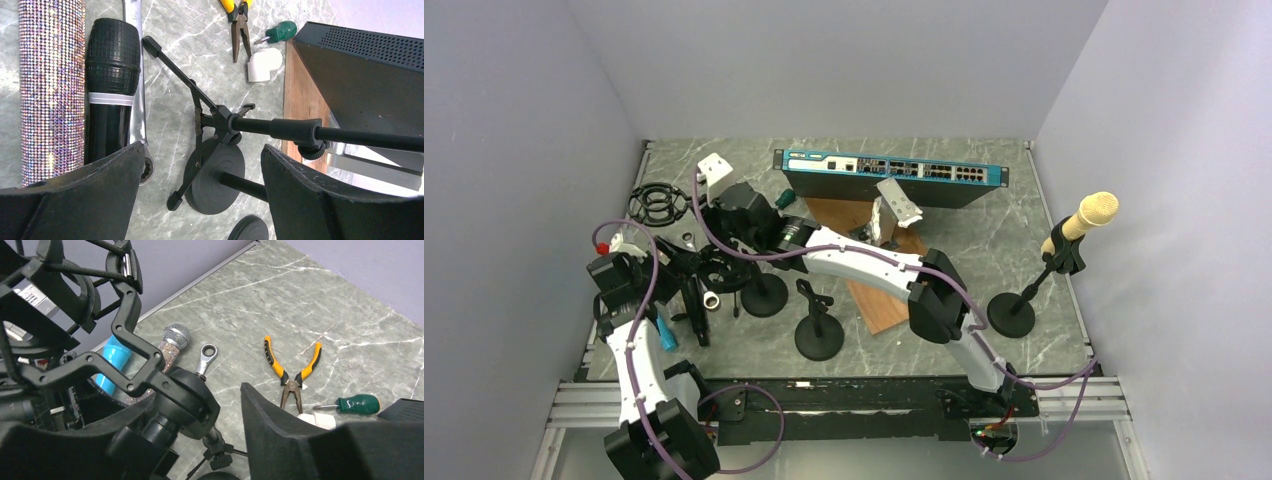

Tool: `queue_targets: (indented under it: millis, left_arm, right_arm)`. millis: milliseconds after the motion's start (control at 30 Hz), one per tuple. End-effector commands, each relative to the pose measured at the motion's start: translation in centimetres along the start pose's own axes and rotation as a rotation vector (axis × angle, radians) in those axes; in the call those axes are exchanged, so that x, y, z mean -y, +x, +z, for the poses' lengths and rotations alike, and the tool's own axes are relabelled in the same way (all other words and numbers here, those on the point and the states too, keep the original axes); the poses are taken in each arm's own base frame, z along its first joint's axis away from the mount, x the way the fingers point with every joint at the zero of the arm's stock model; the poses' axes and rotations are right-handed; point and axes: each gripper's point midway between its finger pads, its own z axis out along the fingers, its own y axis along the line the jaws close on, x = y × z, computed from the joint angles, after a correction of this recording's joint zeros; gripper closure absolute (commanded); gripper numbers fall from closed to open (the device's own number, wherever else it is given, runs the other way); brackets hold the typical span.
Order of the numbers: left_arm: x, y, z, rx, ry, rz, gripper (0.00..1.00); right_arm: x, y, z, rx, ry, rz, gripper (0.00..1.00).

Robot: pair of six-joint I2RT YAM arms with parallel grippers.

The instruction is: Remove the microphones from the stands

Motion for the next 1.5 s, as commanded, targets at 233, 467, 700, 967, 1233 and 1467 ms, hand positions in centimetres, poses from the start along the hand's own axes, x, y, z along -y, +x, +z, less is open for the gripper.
queue_targets:
  millis: [233, 467, 700, 967, 1233, 1467]
  left_arm:
    - [0.5, -1.3, -0.1, 0.041, 0.009, 0.043, 0.11]
    - [0.7, -1.5, -0.1, 0.048, 0.014, 0.036, 0.12]
    - [1.2, -1.5, -0.3, 0.052, 0.031, 0.039, 0.12]
    - [3.7, -1.7, -0.6, 0.046, 0.166, 0.079, 0.13]
    - [5.5, -3.6, -1.4, 0.09, 0.198, 0.097, 0.14]
    - [5.4, -3.6, -1.3, 0.097, 0.195, 0.083, 0.14]
  right_arm:
    - [0.2, -6.2, 0.3, 0.183, 0.051, -0.009, 0.78]
    - [1.4, -8.7, -0.1, 0.254, 0.132, 0.0, 0.93]
    - [3.8, -11.1, -1.2, 0.32, 0.277, 0.045, 1.0]
    - [3.7, -13.3, -2.5, 0.379, 0.26, 0.109, 1.0]
    - [6.5, -14.9, -4.3, 0.411, 0.426, 0.177, 1.0]
    - [10.1, -14.1, -6.9, 0.417, 0.646, 0.235, 1.0]
